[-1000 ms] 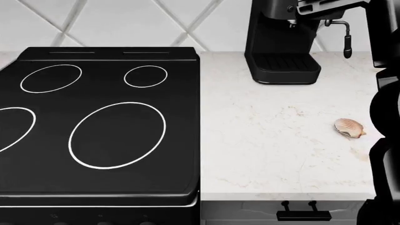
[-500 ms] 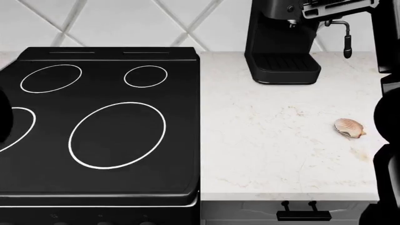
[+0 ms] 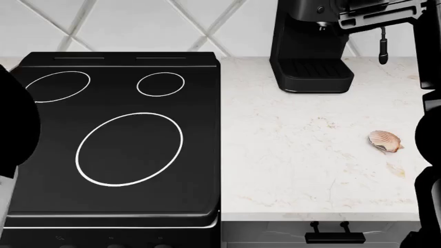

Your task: Open the microwave door

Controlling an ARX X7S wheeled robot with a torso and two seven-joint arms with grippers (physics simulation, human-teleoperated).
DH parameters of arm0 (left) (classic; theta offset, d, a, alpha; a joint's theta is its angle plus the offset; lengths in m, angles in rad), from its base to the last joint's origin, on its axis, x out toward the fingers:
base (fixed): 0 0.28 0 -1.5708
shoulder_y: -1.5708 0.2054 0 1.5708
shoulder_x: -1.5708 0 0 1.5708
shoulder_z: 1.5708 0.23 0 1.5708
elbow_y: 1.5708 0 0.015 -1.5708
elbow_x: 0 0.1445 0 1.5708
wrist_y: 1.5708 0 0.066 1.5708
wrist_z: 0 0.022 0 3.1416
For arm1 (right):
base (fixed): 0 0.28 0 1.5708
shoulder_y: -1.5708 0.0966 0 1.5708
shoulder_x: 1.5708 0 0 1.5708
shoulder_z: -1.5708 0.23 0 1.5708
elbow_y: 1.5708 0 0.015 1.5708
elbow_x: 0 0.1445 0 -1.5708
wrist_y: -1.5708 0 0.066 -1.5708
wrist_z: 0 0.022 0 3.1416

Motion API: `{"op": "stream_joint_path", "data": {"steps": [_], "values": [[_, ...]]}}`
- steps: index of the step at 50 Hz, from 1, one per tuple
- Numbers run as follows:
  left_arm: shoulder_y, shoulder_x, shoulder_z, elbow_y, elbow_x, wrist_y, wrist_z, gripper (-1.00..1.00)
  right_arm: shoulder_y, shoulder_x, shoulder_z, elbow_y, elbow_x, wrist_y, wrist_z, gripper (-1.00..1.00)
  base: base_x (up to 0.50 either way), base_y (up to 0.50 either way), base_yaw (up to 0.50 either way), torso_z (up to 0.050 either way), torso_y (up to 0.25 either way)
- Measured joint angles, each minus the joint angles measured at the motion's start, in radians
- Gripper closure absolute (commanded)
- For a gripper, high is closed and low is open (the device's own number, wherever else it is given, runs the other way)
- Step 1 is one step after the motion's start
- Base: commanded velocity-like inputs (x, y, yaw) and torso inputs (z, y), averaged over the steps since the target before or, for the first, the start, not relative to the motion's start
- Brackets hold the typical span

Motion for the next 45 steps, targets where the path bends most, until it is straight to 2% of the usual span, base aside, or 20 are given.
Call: {"op": "stream_joint_path", "data": {"steps": [20,45], "values": [[-0.057,0.019,0.119,-0.389,0.102,0.192,0.090,-1.00,0.002,0.008,0.013,-0.033,0.012,0.040,0.005,-1.00,0.00,0.00,0.00,0.000,0.000],[-0.107,-0.009,0.211,-0.654,0.187,0.365,0.156,-1.00,-0.002,0.011,0.006,-0.008,0.011,0.013,0.010,-1.00,0.00,0.00,0.00,0.000,0.000]]}}
